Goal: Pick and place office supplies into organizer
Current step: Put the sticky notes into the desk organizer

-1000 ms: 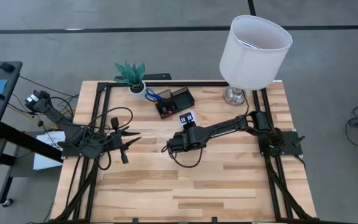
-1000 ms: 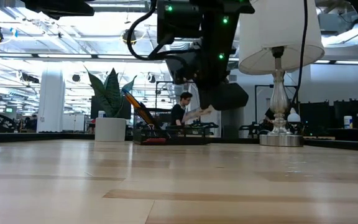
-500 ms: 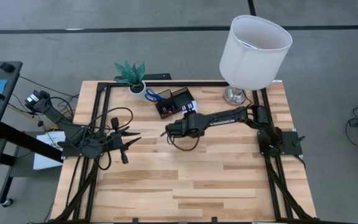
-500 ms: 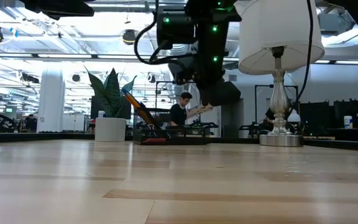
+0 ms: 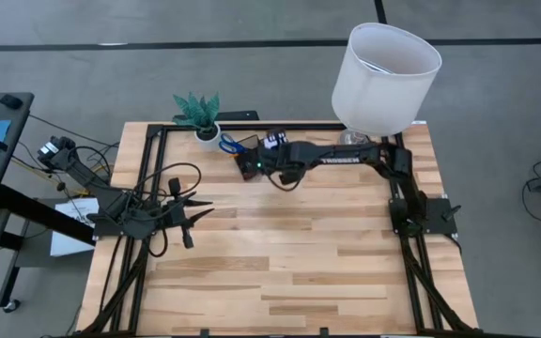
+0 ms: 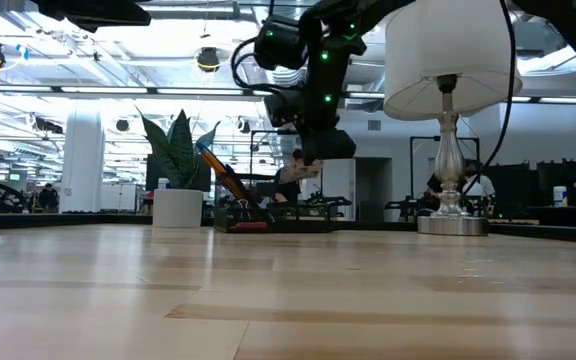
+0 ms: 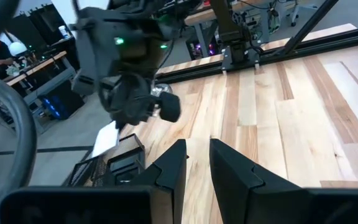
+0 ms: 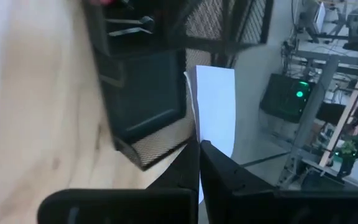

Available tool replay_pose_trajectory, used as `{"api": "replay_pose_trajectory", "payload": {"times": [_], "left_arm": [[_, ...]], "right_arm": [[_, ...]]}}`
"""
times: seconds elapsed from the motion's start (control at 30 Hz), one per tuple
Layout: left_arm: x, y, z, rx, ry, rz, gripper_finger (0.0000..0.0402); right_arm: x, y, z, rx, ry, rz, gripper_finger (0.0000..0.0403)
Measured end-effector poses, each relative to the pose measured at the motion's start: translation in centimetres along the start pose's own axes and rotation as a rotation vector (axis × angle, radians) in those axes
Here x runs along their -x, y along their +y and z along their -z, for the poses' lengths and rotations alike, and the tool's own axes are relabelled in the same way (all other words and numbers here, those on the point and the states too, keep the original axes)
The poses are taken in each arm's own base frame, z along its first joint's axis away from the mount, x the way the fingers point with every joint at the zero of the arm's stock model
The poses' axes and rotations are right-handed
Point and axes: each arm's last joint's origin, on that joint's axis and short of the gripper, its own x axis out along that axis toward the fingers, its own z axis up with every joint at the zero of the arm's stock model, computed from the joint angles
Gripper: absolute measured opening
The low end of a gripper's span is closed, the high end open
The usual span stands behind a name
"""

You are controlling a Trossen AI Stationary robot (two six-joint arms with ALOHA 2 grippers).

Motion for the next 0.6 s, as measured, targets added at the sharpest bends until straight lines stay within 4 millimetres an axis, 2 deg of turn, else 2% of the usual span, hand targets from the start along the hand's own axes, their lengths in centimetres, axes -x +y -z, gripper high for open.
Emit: {"api": "replay_pose_trajectory", "payload": {"times": [0.3, 0.6], "left_arm": [[0.0, 0.0, 0.0, 0.000, 0.000, -0.001, 0.0063], [0.0, 0.0, 0.0, 0.000, 0.000, -0.001, 0.0063]], "right_arm": [[-2.2, -1.9, 1.9, -0.042, -0.012, -0.078, 0.0000], [-3.4, -1.8, 2.4, -0.009, -0.052, -0.191, 0.0000]]}}
